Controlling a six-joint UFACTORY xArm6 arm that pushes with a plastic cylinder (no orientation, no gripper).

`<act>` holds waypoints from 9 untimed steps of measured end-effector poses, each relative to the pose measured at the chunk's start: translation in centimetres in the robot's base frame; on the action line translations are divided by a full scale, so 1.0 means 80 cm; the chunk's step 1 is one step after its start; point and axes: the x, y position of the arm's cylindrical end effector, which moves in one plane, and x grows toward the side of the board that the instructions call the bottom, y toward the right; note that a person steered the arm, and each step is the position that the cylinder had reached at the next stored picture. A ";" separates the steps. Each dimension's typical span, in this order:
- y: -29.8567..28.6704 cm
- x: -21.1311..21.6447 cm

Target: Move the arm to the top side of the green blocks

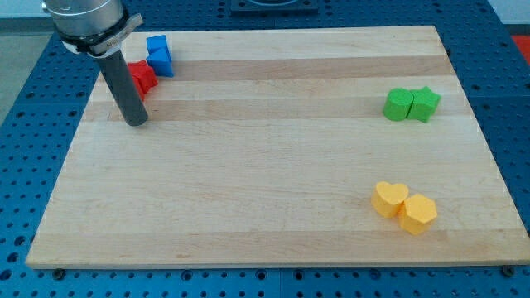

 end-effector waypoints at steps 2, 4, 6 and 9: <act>0.141 -0.027; 0.234 -0.075; 0.263 -0.087; 0.484 -0.100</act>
